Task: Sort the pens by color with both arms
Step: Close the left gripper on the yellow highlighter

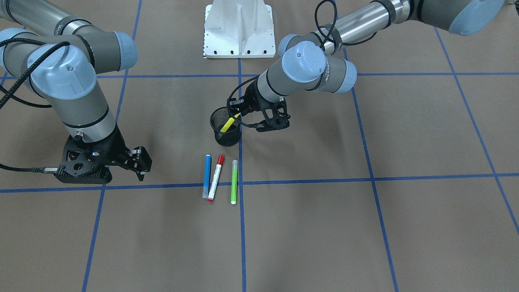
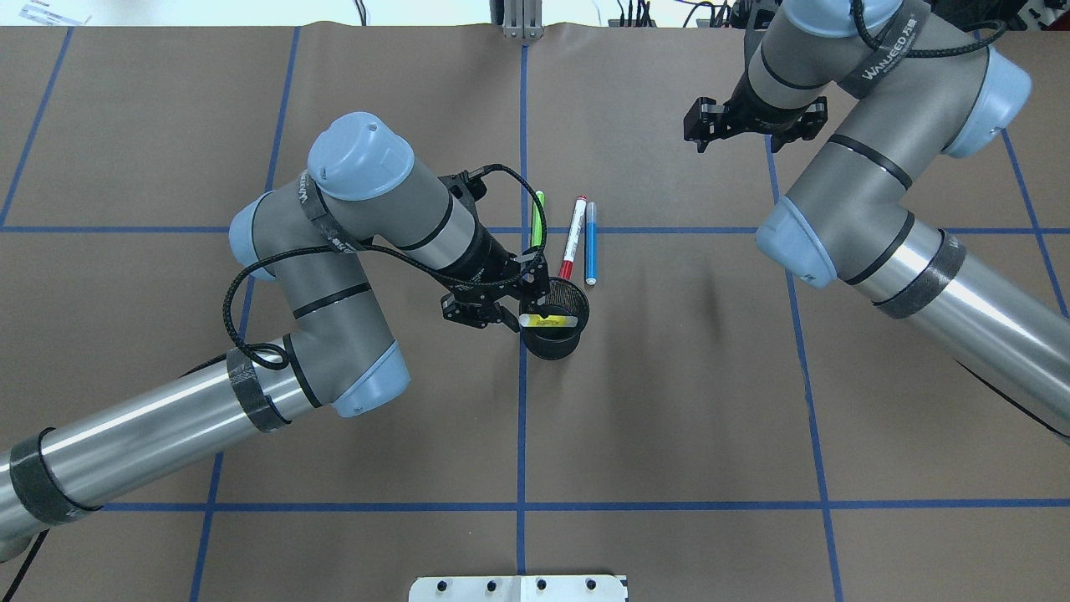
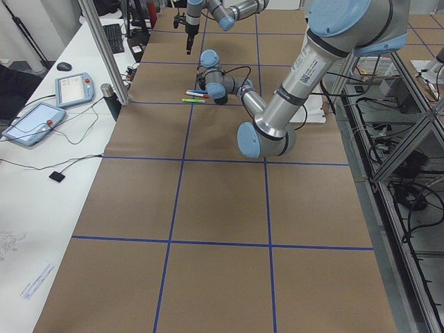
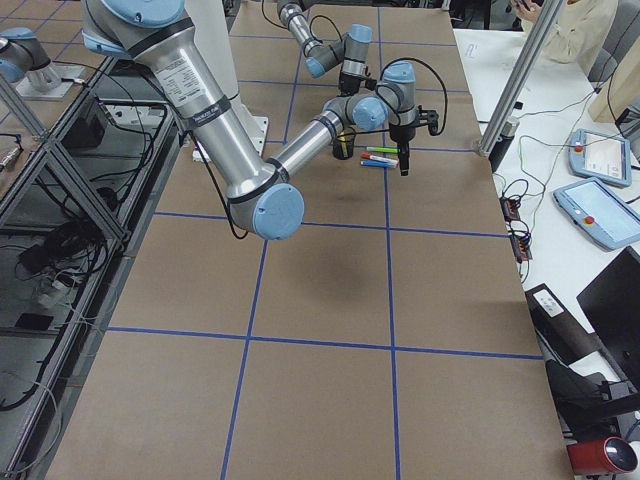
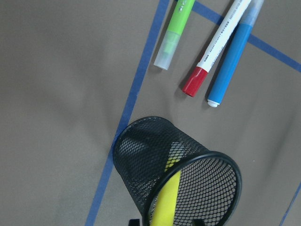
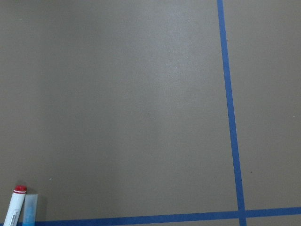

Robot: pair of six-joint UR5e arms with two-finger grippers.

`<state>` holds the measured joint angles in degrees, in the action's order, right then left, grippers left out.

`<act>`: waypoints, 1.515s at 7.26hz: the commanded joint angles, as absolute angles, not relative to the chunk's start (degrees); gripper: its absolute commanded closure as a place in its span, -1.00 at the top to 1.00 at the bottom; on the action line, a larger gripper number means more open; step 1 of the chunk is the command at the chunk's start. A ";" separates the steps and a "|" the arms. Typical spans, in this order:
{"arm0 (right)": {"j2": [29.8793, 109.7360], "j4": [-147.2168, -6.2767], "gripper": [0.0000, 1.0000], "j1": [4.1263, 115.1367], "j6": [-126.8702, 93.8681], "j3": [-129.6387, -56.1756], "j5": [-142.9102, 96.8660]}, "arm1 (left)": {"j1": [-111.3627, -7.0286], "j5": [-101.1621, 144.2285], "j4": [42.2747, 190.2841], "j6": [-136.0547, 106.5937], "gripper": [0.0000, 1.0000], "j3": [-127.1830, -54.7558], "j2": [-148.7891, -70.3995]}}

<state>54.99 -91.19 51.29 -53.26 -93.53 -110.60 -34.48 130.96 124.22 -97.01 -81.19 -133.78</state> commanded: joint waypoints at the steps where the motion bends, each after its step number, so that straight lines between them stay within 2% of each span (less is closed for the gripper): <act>1: 54.93 -91.14 0.95 51.33 -53.26 -93.52 -110.57 | -34.45 130.96 124.19 -96.94 -0.23 -81.21 -133.86; 5: 54.84 -91.23 0.95 51.24 -53.26 -93.52 -110.57 | -34.45 130.96 124.19 -97.03 -0.42 -81.21 -133.94; 9: 54.84 -91.23 0.95 51.24 -53.26 -93.69 -110.57 | -34.45 131.04 124.19 -97.29 -0.43 -81.91 -134.12; 11: 54.93 -91.23 0.95 51.33 -53.26 -93.87 -110.57 | -34.63 135.14 123.49 -97.47 -0.45 -84.80 -133.86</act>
<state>54.91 -91.23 51.29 -53.26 -93.72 -110.57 -34.49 132.42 123.91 -97.32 -83.17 -133.97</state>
